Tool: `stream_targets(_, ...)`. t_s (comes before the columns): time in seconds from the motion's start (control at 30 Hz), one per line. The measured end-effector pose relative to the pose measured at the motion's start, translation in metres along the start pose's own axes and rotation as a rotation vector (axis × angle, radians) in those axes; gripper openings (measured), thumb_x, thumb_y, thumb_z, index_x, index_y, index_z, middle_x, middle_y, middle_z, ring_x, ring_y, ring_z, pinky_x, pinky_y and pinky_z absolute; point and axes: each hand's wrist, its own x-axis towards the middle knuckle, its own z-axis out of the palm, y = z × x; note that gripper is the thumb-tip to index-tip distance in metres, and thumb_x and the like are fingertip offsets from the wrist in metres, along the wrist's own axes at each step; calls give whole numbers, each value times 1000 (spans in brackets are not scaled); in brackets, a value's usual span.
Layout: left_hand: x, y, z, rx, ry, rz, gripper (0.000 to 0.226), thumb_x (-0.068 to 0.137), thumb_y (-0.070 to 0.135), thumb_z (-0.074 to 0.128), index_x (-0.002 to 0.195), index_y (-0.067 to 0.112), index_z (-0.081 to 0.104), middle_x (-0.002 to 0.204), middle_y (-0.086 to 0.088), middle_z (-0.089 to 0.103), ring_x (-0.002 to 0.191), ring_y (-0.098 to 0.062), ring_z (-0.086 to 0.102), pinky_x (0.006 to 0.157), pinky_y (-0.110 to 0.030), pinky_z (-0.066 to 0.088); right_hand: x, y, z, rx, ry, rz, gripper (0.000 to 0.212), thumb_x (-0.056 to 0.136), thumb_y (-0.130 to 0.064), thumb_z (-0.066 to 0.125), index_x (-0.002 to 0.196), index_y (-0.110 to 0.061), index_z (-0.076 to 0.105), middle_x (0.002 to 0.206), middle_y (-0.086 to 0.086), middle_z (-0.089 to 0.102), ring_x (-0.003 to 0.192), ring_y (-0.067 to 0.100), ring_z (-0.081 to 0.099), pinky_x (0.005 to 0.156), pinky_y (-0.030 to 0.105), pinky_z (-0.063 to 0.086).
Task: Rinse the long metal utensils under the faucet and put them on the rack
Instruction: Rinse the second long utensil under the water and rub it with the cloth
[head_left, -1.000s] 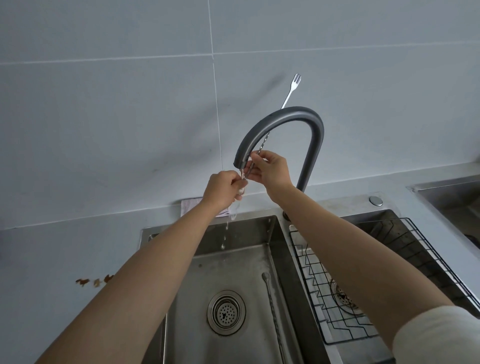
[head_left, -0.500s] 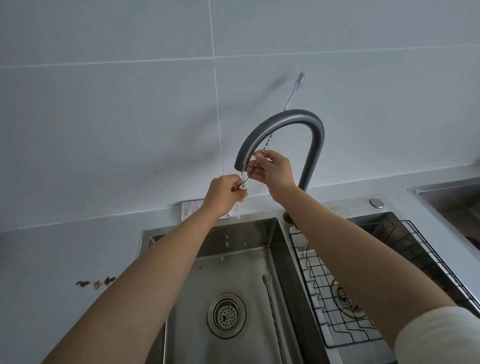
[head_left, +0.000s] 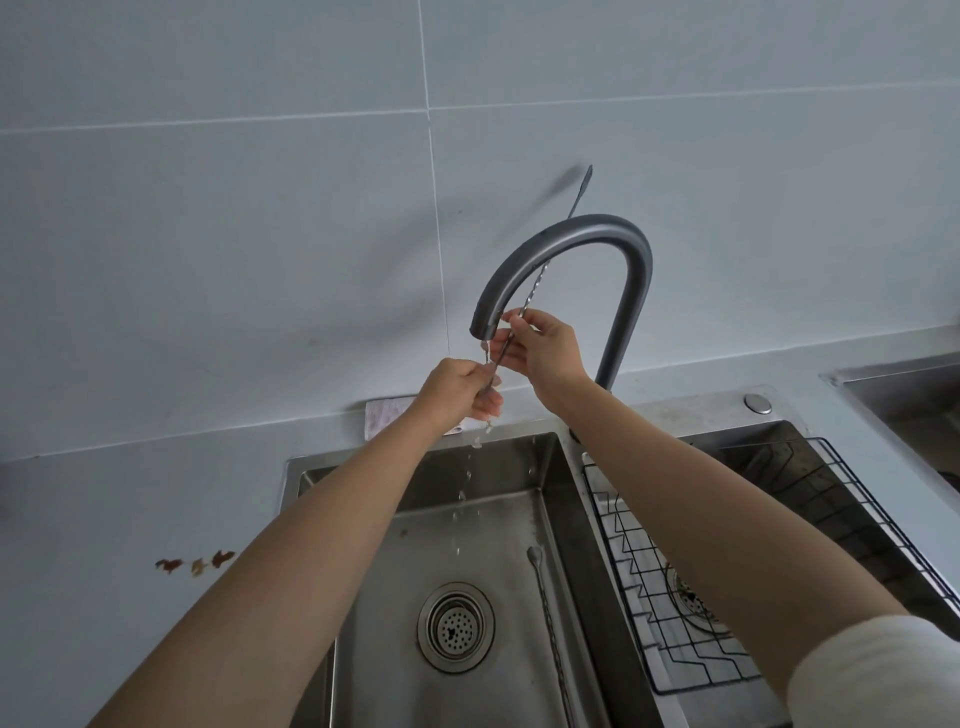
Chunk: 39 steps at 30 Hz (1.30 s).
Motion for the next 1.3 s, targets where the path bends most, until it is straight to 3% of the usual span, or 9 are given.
stream_targets(0.13, 0, 0, -1, 14, 46, 60, 20, 91, 14, 53, 97, -3, 62, 67, -3, 57, 57, -12, 55, 59, -17, 49, -1, 4, 0, 34, -59, 6, 21, 101, -8, 32, 98, -4, 53, 75, 12, 59, 63, 16, 66, 63, 22, 57)
stream_targets(0.27, 0, -1, -2, 32, 112, 67, 34, 93, 27, 50, 67, 6, 59, 56, -2, 54, 38, -4, 52, 42, -10, 45, -2, 9, 2, 58, -109, 20, 22, 101, -10, 33, 99, -3, 54, 79, 15, 59, 58, 9, 68, 67, 22, 58)
stream_targets(0.4, 0, -1, -2, 116, 187, 100, 47, 95, 31, 44, 51, 15, 49, 48, -1, 48, 33, -6, 46, 44, -14, 40, -2, 11, 4, 78, -132, 16, 20, 100, -9, 33, 97, -4, 52, 80, 15, 59, 61, 8, 69, 69, 20, 59)
stream_targets(0.6, -2, -2, -6, -45, 79, 48, 26, 91, 16, 53, 70, 5, 62, 60, -6, 60, 37, -1, 58, 51, -17, 53, 0, 12, 4, 61, -146, 24, 27, 101, -8, 31, 114, 2, 51, 81, 16, 59, 59, 6, 69, 65, 20, 57)
stream_targets(0.83, -4, 2, -8, -52, 8, 69, 24, 82, -7, 61, 106, -8, 60, 95, -13, 64, 88, -25, 65, 80, -28, 54, 6, 7, 3, 31, -120, -43, 30, 101, -9, 30, 119, 4, 51, 83, 13, 61, 76, 22, 62, 71, 25, 56)
stream_targets(0.93, -1, 0, -7, -49, 52, 69, 18, 87, 1, 58, 102, -8, 61, 87, -17, 64, 70, -24, 67, 67, -22, 55, 8, 5, 4, 78, -128, -69, 25, 101, -9, 30, 112, -2, 52, 80, 13, 57, 76, 24, 56, 71, 24, 55)
stream_targets(1.03, -3, -4, -1, 143, 117, 80, 22, 94, 15, 47, 90, -1, 61, 67, -7, 62, 38, -2, 57, 53, -16, 50, 9, 6, 5, 73, -122, -77, 25, 101, -9, 30, 112, -4, 51, 82, 13, 57, 79, 26, 56, 75, 27, 54)
stream_targets(1.17, -3, -5, 4, 279, 201, 145, 31, 98, 24, 37, 77, 7, 52, 55, 3, 50, 47, -9, 47, 52, -14, 39, 10, 8, 4, 97, -104, -46, 26, 101, -11, 29, 117, -4, 49, 84, 13, 59, 78, 26, 59, 76, 28, 54)
stream_targets(1.3, 1, -5, 0, 154, 146, 135, 13, 89, 13, 57, 85, 2, 61, 69, -6, 62, 43, -3, 57, 52, -12, 49, 11, 6, 3, 121, -105, -49, 25, 102, -11, 29, 115, -5, 49, 81, 11, 58, 76, 24, 58, 71, 25, 54)
